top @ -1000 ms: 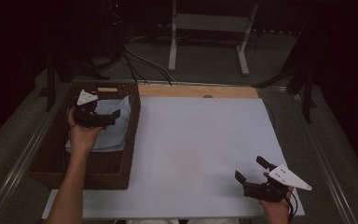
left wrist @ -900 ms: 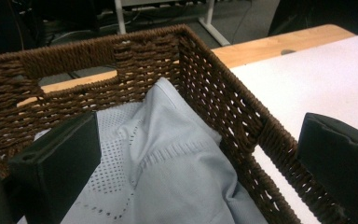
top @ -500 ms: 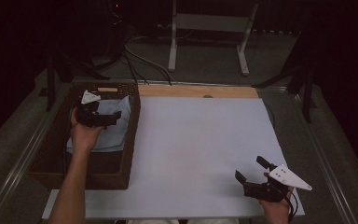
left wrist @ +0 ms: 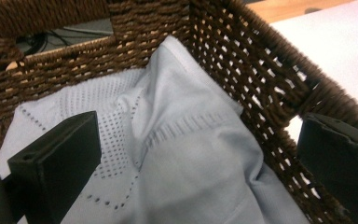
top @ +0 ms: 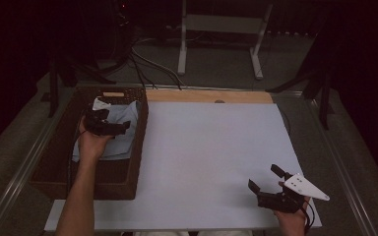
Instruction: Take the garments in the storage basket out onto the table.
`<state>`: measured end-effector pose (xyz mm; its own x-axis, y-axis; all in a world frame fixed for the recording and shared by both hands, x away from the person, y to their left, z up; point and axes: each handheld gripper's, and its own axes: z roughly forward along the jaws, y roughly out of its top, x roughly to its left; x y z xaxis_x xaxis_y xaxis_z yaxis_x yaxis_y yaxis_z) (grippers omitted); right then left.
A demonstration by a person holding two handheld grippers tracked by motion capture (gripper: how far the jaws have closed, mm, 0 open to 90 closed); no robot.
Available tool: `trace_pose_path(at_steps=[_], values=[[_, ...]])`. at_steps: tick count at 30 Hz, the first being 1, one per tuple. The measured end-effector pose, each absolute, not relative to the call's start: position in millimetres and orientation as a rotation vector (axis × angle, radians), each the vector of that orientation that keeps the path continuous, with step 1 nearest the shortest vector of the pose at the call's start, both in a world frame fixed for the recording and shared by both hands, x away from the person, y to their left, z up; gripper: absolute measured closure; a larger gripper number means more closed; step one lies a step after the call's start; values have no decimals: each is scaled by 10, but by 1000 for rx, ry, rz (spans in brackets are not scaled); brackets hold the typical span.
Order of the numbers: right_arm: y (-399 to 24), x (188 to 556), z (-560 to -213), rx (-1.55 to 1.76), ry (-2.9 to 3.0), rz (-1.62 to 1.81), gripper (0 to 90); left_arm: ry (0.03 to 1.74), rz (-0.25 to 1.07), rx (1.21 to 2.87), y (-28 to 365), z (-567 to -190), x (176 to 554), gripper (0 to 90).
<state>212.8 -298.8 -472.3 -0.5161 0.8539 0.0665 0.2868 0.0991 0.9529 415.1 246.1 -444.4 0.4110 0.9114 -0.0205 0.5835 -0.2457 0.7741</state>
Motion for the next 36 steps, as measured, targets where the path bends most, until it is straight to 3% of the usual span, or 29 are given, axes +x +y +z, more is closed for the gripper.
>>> trace_pose_path(at_steps=[26,36], values=[[-2993,2127,-4723,1117,1860,1433,23,1367,391,2069,2478,-4751,4261,16],[-2997,2123,-4720,1119,1857,1435,23,1465,271,2206,2354,-4879,4334,16]])
